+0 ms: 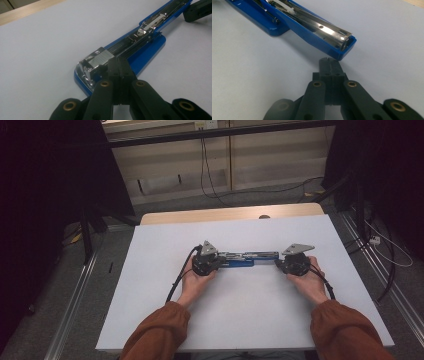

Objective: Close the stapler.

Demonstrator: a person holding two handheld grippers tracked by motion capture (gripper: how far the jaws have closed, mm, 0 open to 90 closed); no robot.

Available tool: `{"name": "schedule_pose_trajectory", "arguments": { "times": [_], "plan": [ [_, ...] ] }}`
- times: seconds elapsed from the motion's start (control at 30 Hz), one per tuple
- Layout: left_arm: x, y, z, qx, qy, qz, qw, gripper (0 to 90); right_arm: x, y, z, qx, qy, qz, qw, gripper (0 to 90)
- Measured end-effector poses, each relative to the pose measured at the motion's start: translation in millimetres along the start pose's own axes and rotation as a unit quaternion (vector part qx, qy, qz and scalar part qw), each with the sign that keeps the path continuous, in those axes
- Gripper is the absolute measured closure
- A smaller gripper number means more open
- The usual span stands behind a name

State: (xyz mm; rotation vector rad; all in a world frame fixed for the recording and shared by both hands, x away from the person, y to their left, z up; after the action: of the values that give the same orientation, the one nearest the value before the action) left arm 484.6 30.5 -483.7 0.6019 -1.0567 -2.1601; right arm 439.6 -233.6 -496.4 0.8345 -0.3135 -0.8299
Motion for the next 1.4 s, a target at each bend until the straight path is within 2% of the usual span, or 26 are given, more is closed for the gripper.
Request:
{"name": "schedule_pose_trajectory", "arguments": {
  "times": [0.13,0.43,0.5,0.57,0.67,1.0,1.1,1.4],
  "plan": [
    [0.5,0.1,0.0,-0.001,0.000,0.003,1.0000,90.0,0.6,-0.1,0.6,0.004,0.000,-0.014,0.9999,90.0],
    [-1.5,-0.1,0.2,-0.003,-0.002,0.001,1.0000,90.0,0.2,0.9,1.7,0.015,0.002,-0.027,0.9995,90.0],
    [-1.5,-0.5,0.1,-0.002,-0.004,0.008,1.0000,90.0,-1.1,1.4,1.3,0.016,0.004,-0.034,0.9993,90.0],
    [-1.8,-0.2,0.2,-0.002,0.000,0.002,1.0000,90.0,-2.5,2.1,0.5,0.018,0.006,-0.032,0.9993,90.0],
    [-1.2,-0.5,0.2,-0.002,-0.002,0.007,1.0000,90.0,-4.1,2.7,-0.2,0.019,0.006,-0.033,0.9993,90.0],
    [-0.6,-0.5,-0.1,0.002,-0.001,0.007,1.0000,90.0,-2.9,3.8,1.5,0.033,0.007,-0.049,0.9982,90.0],
    [-0.5,-0.7,0.0,0.002,0.001,0.001,1.0000,90.0,-1.6,4.8,3.0,0.036,0.000,-0.041,0.9985,90.0],
    [-0.3,-0.8,0.0,0.003,-0.002,0.006,1.0000,90.0,0.1,6.2,5.1,0.049,-0.001,-0.046,0.9978,90.0]
  ]
}}
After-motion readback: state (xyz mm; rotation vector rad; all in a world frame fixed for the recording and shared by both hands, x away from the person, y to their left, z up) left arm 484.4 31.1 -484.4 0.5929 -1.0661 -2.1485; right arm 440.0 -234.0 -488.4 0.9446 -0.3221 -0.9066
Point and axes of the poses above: each handheld gripper's, and its own axes: z roughly backward along the jaws, y roughly out of its top, x roughly to its right, the point moved 5 cm from there along -z, roughly forward along the jaws, and after that the axes turned 12 degrees about y, right-handed, at the moved point
